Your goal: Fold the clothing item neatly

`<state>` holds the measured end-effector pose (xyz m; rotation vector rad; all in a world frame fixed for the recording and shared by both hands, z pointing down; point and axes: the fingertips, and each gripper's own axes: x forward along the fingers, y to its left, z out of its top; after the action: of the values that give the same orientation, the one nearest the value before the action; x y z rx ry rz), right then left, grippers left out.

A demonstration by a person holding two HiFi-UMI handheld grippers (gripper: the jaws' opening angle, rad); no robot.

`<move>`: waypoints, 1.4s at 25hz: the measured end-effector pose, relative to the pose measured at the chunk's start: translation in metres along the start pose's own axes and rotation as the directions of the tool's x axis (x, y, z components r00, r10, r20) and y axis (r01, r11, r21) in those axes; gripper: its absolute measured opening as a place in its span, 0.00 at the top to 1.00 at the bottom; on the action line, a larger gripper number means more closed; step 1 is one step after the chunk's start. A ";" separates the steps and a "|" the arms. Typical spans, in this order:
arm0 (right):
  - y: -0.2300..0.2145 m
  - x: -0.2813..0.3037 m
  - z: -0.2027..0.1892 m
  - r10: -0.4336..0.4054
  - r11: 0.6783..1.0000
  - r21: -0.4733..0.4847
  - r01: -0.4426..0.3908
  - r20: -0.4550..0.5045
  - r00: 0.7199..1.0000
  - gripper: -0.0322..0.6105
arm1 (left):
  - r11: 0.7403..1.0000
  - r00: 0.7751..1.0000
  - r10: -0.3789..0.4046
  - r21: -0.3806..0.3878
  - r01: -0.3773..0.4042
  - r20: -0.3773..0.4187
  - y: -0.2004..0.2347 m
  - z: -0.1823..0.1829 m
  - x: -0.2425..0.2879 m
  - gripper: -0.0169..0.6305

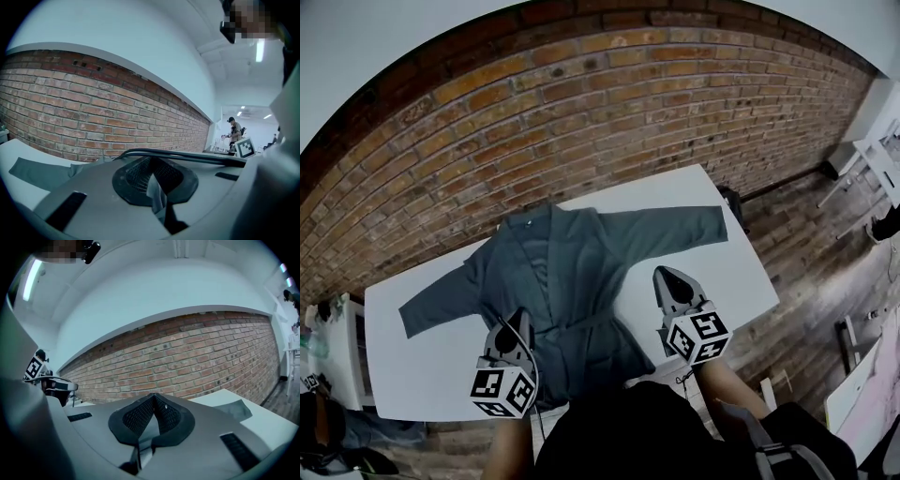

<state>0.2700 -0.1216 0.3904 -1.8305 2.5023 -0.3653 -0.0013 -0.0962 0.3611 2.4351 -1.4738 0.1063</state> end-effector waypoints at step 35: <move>-0.343 0.011 -0.135 -0.404 0.874 0.019 0.485 -0.528 0.747 0.73 | 0.999 0.987 0.027 0.027 -0.023 -0.156 -0.022 -0.047 0.033 0.99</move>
<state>0.5678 -0.2061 0.5915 -2.5225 2.1451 -1.1716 0.0372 -0.1014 0.4081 2.3684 -1.4421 0.3158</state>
